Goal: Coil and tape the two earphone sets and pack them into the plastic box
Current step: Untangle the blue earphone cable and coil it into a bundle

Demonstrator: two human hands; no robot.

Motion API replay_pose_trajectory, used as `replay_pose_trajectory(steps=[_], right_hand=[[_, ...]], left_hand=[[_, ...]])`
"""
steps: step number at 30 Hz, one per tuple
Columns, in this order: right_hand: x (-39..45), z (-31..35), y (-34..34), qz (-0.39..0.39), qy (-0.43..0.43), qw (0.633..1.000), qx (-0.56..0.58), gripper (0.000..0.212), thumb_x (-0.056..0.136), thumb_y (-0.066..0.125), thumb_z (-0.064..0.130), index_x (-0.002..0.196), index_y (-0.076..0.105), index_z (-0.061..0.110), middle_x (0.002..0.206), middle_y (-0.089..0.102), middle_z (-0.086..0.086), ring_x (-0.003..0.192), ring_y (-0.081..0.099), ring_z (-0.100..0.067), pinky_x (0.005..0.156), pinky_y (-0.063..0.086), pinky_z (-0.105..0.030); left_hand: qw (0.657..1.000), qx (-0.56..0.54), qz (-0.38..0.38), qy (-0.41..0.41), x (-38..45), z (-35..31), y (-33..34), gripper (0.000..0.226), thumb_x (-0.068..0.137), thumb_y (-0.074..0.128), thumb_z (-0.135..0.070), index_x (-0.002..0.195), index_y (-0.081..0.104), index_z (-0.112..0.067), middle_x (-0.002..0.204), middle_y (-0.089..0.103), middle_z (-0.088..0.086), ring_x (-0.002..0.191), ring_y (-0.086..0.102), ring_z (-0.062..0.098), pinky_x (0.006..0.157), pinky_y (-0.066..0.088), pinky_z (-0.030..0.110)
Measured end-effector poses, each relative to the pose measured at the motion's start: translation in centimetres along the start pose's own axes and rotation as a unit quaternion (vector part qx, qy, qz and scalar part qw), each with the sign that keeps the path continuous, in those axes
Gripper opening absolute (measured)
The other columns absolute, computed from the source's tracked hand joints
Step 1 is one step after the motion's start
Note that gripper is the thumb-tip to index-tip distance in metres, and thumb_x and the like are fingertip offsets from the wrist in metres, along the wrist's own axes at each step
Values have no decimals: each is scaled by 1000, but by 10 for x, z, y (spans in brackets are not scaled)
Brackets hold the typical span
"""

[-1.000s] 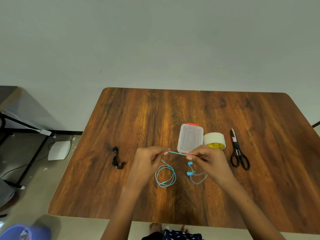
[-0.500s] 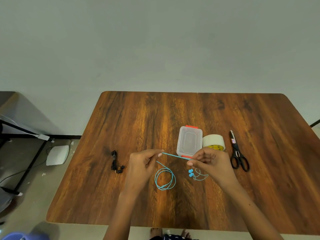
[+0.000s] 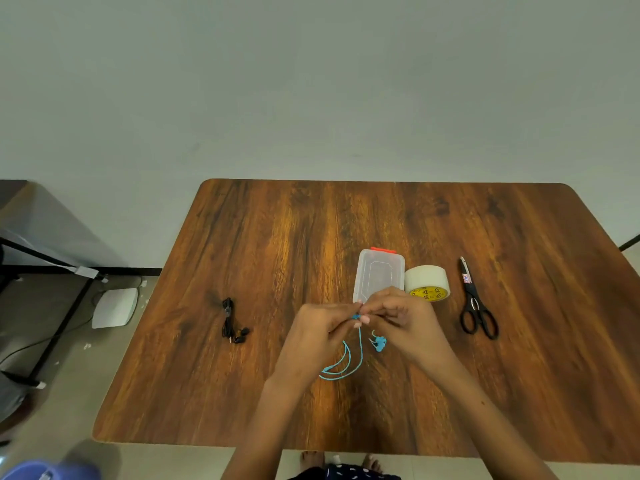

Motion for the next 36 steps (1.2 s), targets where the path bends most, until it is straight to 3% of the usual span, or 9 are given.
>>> replay_pose_trajectory(steps=[2, 8, 17, 22, 25, 28, 32, 34, 36], right_hand=[[2, 1, -1, -4, 5, 1000, 21, 23, 76, 75, 0, 81, 74, 22, 84, 69, 2, 82, 70, -14, 77, 56, -25], [3, -11, -18, -13, 50, 999, 12, 14, 72, 77, -1, 79, 76, 11, 79, 75, -3, 77, 71, -16, 78, 57, -31], [-4, -19, -36, 14, 48, 995, -91, 12, 76, 75, -1, 84, 74, 7, 81, 73, -1, 77, 68, -4, 74, 52, -14], [-4, -16, -28, 19, 42, 992, -117, 10, 79, 72, -1, 82, 73, 9, 79, 70, 9, 79, 65, 3, 74, 52, -13], [0, -14, -23, 8, 41, 991, -129, 10, 79, 72, 2, 80, 73, 12, 75, 67, 16, 75, 64, 3, 71, 50, -13], [6, -9, -15, 8, 28, 992, -123, 12, 78, 73, 3, 78, 72, 15, 75, 69, 13, 75, 66, -3, 72, 53, -18], [10, -6, -6, 14, 28, 996, -78, 16, 78, 72, 0, 79, 70, 15, 79, 71, 8, 78, 68, -3, 73, 52, -15], [10, -8, -5, 18, 39, 998, -43, 13, 78, 73, 1, 81, 69, 13, 80, 72, 6, 78, 69, -4, 72, 52, -14], [8, -10, -5, 28, 50, 998, -32, 14, 77, 75, 4, 82, 69, 16, 80, 73, 3, 80, 70, -9, 74, 54, -20]], left_hand=[[1000, -11, -23, 6, 2, -1, -1, 22, 83, 71, -12, 106, 74, -12, 101, 74, -2, 91, 67, 1, 76, 54, 18], [998, 5, -58, 2, 0, 16, -20, 17, 82, 72, -5, 98, 76, -9, 100, 74, -4, 93, 67, -3, 81, 52, 13], [994, 19, -105, 2, -10, 31, -37, 21, 82, 70, -6, 102, 74, -12, 102, 69, -14, 96, 65, -8, 83, 52, 13], [992, 38, -118, -29, -10, 35, -34, 28, 80, 72, 2, 105, 73, -11, 107, 69, -8, 105, 64, 2, 91, 53, 25], [991, 93, -88, -47, -3, 34, -28, 41, 80, 65, 10, 114, 69, -11, 123, 64, 0, 124, 54, 15, 106, 41, 34], [996, 90, -2, -10, 7, 18, -5, 36, 85, 65, -3, 118, 67, -14, 128, 62, -1, 128, 49, 14, 109, 32, 33], [1000, 24, -4, 1, 9, 4, 10, 21, 85, 69, -10, 105, 74, -15, 100, 74, -3, 94, 66, 2, 84, 49, 19], [1000, 9, -24, 2, 9, 5, 6, 19, 83, 70, -4, 98, 76, -14, 87, 74, -4, 80, 62, -8, 72, 44, 7], [999, 20, -27, 7, 8, 9, 2, 17, 83, 70, -4, 94, 76, -15, 85, 72, -6, 78, 61, -7, 69, 46, 9]])
Point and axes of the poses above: each hand's wrist, its own x-axis towards the middle knuckle, its own y-axis out of the palm, z = x × y, the point moved 5 cm from there along x, towards the middle knuckle
